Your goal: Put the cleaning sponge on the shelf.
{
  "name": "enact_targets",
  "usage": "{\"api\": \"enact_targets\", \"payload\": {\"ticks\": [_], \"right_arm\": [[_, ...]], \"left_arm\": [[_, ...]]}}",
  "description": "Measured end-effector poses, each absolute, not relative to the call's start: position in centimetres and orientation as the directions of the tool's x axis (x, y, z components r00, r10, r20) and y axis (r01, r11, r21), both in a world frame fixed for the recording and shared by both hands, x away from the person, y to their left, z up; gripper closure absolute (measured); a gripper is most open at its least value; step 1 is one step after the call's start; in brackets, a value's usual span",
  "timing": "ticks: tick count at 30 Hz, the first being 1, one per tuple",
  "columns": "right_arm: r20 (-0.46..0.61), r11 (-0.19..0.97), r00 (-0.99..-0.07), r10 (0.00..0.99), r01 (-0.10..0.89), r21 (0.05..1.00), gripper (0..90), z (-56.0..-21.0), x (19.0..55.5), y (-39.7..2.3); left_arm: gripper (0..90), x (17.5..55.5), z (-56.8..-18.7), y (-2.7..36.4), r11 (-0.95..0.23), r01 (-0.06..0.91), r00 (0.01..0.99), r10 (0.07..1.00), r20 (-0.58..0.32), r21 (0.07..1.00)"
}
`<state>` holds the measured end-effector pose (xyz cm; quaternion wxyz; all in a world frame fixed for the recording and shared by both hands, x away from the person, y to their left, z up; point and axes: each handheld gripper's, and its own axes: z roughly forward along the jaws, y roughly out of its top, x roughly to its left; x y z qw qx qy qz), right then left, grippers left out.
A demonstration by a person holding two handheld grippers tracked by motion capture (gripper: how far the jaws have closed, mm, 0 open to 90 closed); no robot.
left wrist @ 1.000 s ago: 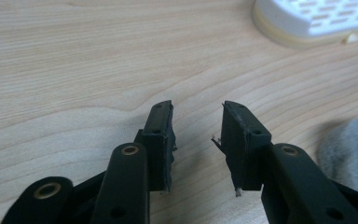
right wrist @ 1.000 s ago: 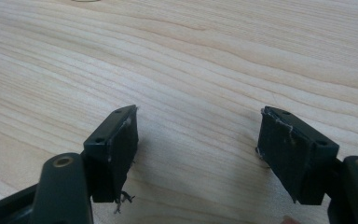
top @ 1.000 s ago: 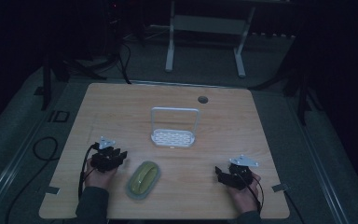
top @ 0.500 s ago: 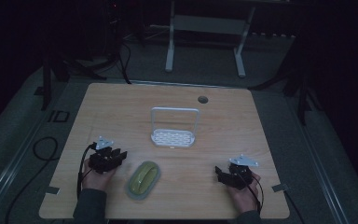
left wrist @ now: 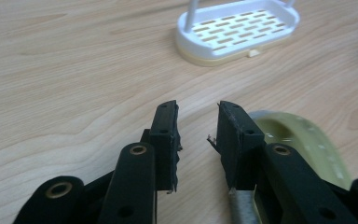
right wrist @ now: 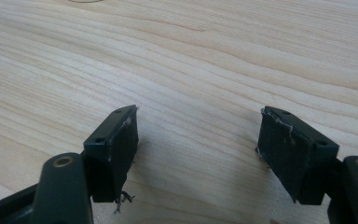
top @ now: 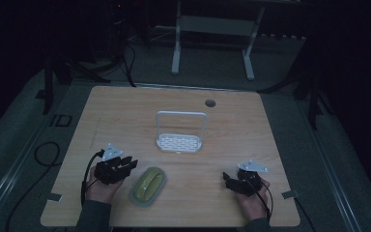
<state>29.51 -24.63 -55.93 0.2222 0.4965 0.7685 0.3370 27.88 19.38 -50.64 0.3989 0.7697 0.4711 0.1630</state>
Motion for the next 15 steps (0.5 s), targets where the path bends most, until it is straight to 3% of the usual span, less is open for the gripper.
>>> {"api": "enact_targets", "payload": {"ticks": [8,15], "right_arm": [[-0.007,0.28,-0.408,0.913,0.613,0.739,28.2,-55.9,29.5,-24.6],[-0.006,0.279,-0.408,0.913,0.614,0.739,28.2,-55.9,29.5,-24.6]], "left_arm": [[71.2,27.3,-49.7,18.7,-0.232,0.601,0.532,0.83,-0.166,0.765],[70.7,26.6,-49.0,17.7,-0.273,0.583,0.564,0.814,-0.139,0.765]]}}
